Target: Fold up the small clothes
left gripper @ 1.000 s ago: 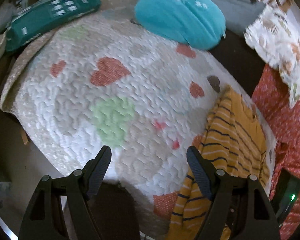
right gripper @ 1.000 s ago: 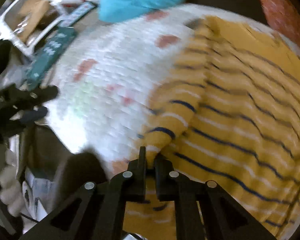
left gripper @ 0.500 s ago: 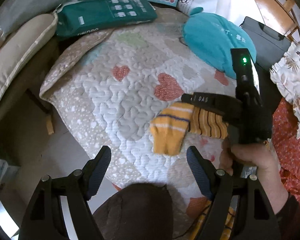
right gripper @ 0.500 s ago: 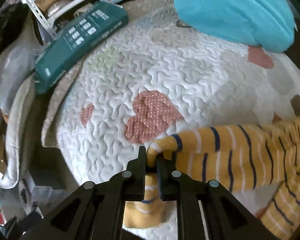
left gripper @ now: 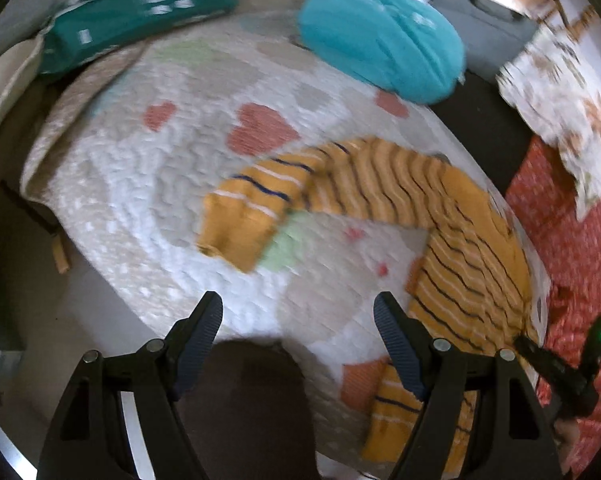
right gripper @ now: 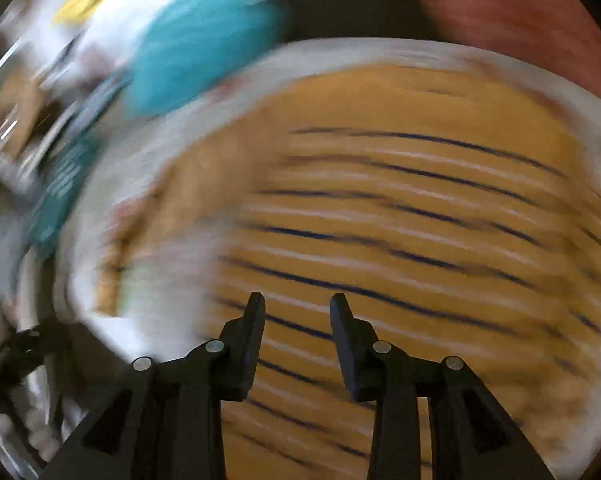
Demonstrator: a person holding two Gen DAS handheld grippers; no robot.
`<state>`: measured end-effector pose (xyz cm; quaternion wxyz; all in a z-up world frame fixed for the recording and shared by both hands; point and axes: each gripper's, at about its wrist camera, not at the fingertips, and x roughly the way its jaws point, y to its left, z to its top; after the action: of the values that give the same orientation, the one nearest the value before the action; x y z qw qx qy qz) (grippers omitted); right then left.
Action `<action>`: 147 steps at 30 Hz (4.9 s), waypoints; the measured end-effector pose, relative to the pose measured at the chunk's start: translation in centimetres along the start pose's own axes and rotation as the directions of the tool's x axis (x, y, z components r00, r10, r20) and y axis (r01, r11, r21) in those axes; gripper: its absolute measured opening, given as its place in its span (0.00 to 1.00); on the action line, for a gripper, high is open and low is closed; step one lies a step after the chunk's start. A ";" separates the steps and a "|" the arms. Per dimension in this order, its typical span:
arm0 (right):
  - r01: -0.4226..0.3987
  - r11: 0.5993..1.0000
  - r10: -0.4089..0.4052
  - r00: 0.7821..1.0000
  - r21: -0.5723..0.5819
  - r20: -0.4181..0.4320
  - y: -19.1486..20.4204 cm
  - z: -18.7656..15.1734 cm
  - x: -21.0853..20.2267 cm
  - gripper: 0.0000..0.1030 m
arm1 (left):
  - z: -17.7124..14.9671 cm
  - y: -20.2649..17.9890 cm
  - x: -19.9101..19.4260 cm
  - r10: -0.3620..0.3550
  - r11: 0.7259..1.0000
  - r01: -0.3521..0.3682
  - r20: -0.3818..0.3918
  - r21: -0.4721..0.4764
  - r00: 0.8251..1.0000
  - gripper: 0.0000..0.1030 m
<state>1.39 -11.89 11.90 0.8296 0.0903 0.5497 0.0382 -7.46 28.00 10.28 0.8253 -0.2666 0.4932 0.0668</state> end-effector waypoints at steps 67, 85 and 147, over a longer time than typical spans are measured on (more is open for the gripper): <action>0.051 0.957 -0.001 0.985 0.284 -0.172 -14.0 -18.7 -3.9 0.13 | -12.1 -11.4 9.7 0.136 0.939 0.006 -0.388 0.343 0.912 0.07; 0.000 0.985 0.023 0.990 0.171 -0.138 -11.4 -16.9 -7.8 0.32 | -5.0 -4.1 0.0 -0.025 0.982 0.064 -0.211 0.179 0.977 0.40; 0.341 0.939 -0.331 0.931 -0.043 0.154 -8.7 10.1 -0.6 0.08 | -2.5 -23.0 20.0 -0.324 0.909 0.412 -0.513 0.065 0.795 0.13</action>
<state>10.09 -21.64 14.61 0.8640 -0.0313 0.4939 -0.0920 9.27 4.19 0.96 0.6897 -0.2929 0.6286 -0.2084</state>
